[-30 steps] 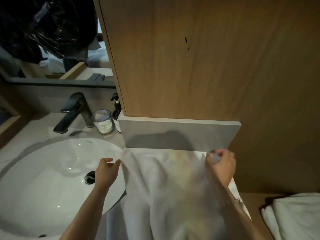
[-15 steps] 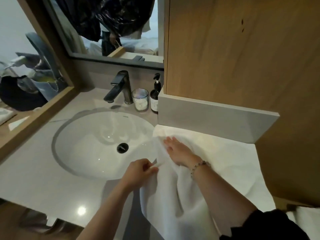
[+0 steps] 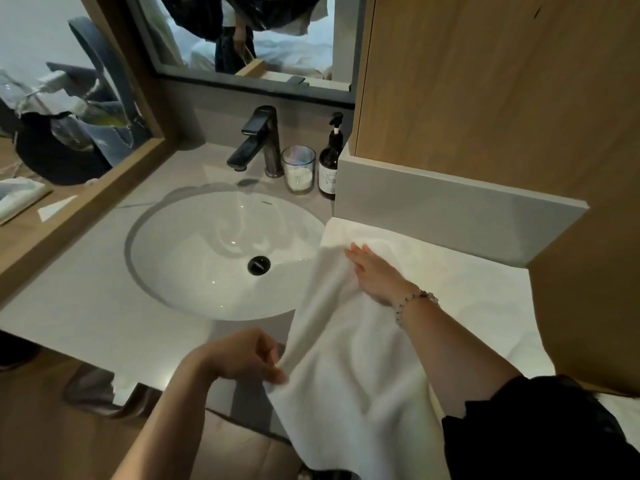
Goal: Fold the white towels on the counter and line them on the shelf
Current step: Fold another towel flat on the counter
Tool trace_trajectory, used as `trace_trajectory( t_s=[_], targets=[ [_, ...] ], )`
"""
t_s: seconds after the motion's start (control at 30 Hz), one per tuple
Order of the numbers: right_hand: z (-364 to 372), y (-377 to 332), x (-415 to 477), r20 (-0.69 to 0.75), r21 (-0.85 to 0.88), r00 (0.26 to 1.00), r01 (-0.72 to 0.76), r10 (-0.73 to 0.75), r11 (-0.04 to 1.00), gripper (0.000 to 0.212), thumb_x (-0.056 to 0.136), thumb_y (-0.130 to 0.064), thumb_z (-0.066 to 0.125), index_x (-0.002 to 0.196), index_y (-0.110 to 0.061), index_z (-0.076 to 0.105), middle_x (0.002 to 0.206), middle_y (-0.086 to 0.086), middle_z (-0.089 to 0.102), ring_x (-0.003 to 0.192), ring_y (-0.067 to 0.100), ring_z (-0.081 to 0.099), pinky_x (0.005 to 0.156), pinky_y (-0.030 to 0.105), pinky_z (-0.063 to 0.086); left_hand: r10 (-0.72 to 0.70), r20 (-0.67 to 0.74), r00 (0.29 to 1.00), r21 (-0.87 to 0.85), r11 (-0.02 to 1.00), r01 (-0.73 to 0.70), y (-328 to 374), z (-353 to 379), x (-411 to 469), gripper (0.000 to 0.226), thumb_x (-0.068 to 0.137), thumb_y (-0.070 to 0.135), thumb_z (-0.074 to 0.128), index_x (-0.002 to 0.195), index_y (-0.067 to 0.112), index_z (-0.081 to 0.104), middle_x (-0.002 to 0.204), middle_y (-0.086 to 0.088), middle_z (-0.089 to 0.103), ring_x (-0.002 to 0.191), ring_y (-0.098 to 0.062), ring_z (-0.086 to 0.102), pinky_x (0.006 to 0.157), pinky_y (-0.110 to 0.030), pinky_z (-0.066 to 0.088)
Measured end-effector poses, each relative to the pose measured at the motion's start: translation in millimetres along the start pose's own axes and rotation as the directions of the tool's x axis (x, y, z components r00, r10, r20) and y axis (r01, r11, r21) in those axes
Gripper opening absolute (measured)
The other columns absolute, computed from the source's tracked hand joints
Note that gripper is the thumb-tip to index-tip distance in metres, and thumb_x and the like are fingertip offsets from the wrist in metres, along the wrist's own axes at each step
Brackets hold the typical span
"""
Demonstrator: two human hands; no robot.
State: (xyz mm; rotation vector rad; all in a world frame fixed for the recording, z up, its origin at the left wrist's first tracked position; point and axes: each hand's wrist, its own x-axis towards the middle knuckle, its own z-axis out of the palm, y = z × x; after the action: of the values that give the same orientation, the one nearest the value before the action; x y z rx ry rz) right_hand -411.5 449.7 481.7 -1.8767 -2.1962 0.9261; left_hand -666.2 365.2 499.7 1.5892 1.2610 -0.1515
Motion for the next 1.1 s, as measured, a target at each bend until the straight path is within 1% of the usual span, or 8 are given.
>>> trace_trajectory(
  t_s=[0.1, 0.2, 0.33, 0.53, 0.63, 0.8, 0.97, 1.1],
  targets=[
    [1, -3, -1, 0.004, -0.062, 1.0, 0.001, 0.0, 0.998, 0.049, 0.101, -0.011, 0.024, 0.15, -0.017, 0.02, 0.159, -0.003, 0.005, 0.146, 0.013, 0.0, 0.117, 0.028, 0.008, 0.006, -0.013, 1.0, -0.036, 0.999, -0.006, -3, 0, -6, 0.031, 0.078, 0.024, 0.076, 0.053, 0.024, 0.057, 0.055, 0.011, 0.05, 0.054, -0.002, 0.043, 0.059, -0.015, 0.036],
    [-1, -11, -4, 0.04, -0.167, 0.999, -0.022, 0.029, 0.986, 0.052, 0.101, -0.015, 0.027, 0.151, -0.013, 0.012, 0.16, 0.0, -0.001, 0.146, 0.015, -0.003, 0.116, 0.03, 0.009, -0.01, -0.041, 0.999, 0.007, 1.0, 0.01, 6, 0, -3, 0.027, 0.08, 0.039, 0.071, 0.083, 0.013, 0.065, 0.076, 0.007, 0.06, 0.069, -0.007, 0.053, 0.069, -0.019, 0.042],
    [15, -29, -15, -0.045, -0.213, 0.998, 0.024, -0.035, 0.977, 0.055, 0.102, -0.024, 0.029, 0.151, -0.012, 0.009, 0.159, 0.001, -0.001, 0.146, 0.015, -0.002, 0.119, 0.033, 0.007, -0.009, -0.205, 0.979, -0.224, 0.974, -0.038, 19, 3, 1, 0.03, 0.093, 0.035, 0.054, 0.102, 0.008, 0.061, 0.092, 0.001, 0.061, 0.082, -0.01, 0.058, 0.073, -0.017, 0.048],
    [42, -39, -23, 0.027, -0.213, 0.999, 0.028, -0.022, 0.977, 0.054, 0.103, -0.032, 0.019, 0.152, -0.015, 0.004, 0.159, -0.005, -0.006, 0.146, 0.012, -0.009, 0.118, 0.033, -0.003, -0.021, -0.053, 0.998, -0.346, 0.938, 0.001, 20, 19, -2, 0.019, 0.096, 0.034, 0.048, 0.103, 0.022, 0.061, 0.102, 0.006, 0.067, 0.09, -0.008, 0.065, 0.078, -0.018, 0.052],
    [42, -36, -19, 0.04, -0.253, 0.999, 0.03, -0.021, 0.967, 0.054, 0.103, -0.033, 0.017, 0.152, -0.015, 0.003, 0.159, -0.006, -0.009, 0.145, 0.012, -0.012, 0.117, 0.032, -0.005, 0.023, 0.022, 0.999, -0.378, 0.926, -0.013, 15, 28, -7, 0.021, 0.092, 0.035, 0.054, 0.104, 0.021, 0.063, 0.101, 0.006, 0.069, 0.086, -0.004, 0.067, 0.072, -0.015, 0.051],
    [46, -33, -16, 0.005, -0.301, 0.999, 0.045, -0.045, 0.953, 0.054, 0.103, -0.035, 0.015, 0.152, -0.017, 0.002, 0.159, -0.007, -0.008, 0.145, 0.012, -0.012, 0.116, 0.032, -0.006, 0.065, 0.002, 0.998, -0.425, 0.904, -0.058, -1, 35, -12, 0.067, 0.06, 0.066, 0.071, 0.098, 0.011, 0.069, 0.097, 0.001, 0.073, 0.087, -0.012, 0.069, 0.078, -0.02, 0.052],
    [39, -35, -13, 0.061, -0.329, 0.998, 0.043, -0.025, 0.943, 0.055, 0.103, -0.036, 0.013, 0.151, -0.015, -0.003, 0.158, -0.004, -0.012, 0.145, 0.013, -0.015, 0.116, 0.032, -0.007, 0.04, -0.069, 0.997, -0.427, 0.902, -0.065, 2, 34, -12, 0.033, 0.078, 0.044, 0.071, 0.085, 0.013, 0.07, 0.078, 0.006, 0.073, 0.072, -0.006, 0.068, 0.068, -0.018, 0.053],
    [37, -50, -43, -0.062, -0.147, 0.994, 0.085, -0.095, 0.986, 0.056, 0.103, -0.031, 0.021, 0.151, -0.011, -0.001, 0.159, 0.0, -0.008, 0.145, 0.012, -0.011, 0.118, 0.029, -0.004, 0.075, -0.201, 0.977, -0.57, 0.802, -0.179, 9, 45, -19, 0.078, 0.042, 0.069, 0.079, 0.101, 0.019, 0.068, 0.097, 0.003, 0.073, 0.09, -0.014, 0.069, 0.075, -0.023, 0.053]
  ],
)
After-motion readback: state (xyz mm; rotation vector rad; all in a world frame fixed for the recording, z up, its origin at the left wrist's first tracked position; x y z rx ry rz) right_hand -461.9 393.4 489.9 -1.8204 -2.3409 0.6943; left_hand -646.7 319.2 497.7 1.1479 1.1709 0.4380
